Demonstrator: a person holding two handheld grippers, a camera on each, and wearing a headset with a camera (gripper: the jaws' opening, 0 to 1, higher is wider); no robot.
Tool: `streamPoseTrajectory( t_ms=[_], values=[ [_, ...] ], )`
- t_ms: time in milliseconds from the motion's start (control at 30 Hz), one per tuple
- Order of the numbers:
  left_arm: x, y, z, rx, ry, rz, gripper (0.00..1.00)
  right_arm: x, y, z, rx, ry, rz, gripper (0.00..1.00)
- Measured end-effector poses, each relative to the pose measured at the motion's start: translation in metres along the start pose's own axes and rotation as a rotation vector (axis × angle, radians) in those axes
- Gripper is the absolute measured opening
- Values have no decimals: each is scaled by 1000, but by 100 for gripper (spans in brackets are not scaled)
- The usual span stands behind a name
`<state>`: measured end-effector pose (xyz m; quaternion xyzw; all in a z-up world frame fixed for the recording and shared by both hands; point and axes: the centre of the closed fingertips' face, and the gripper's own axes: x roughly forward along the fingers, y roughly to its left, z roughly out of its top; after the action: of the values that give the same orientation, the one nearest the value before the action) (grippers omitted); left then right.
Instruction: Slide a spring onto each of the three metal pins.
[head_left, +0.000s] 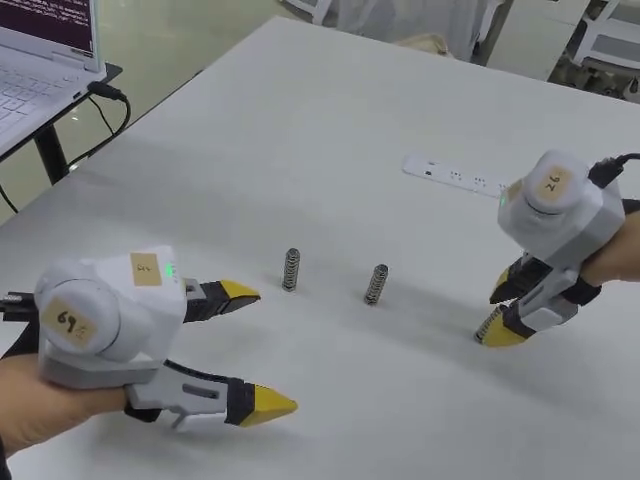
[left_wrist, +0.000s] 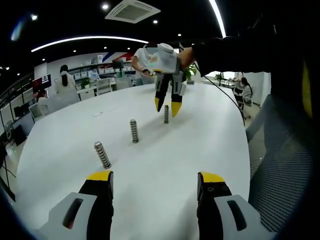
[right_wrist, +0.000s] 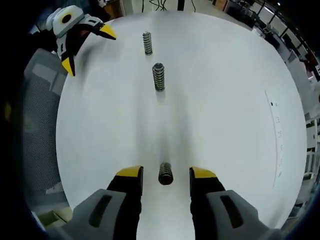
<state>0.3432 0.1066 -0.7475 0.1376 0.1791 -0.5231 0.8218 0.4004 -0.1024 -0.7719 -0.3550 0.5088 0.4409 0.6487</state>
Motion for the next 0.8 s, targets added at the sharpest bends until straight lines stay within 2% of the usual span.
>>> streamPoseTrajectory(
  t_ms=[400, 800],
  values=[
    [0, 0, 2, 2, -1, 0, 65, -2, -3, 3, 28, -58, -28, 50],
    [1, 1, 2, -3, 1, 2, 65, -6, -8, 4, 63, -129, -75, 61]
  ],
)
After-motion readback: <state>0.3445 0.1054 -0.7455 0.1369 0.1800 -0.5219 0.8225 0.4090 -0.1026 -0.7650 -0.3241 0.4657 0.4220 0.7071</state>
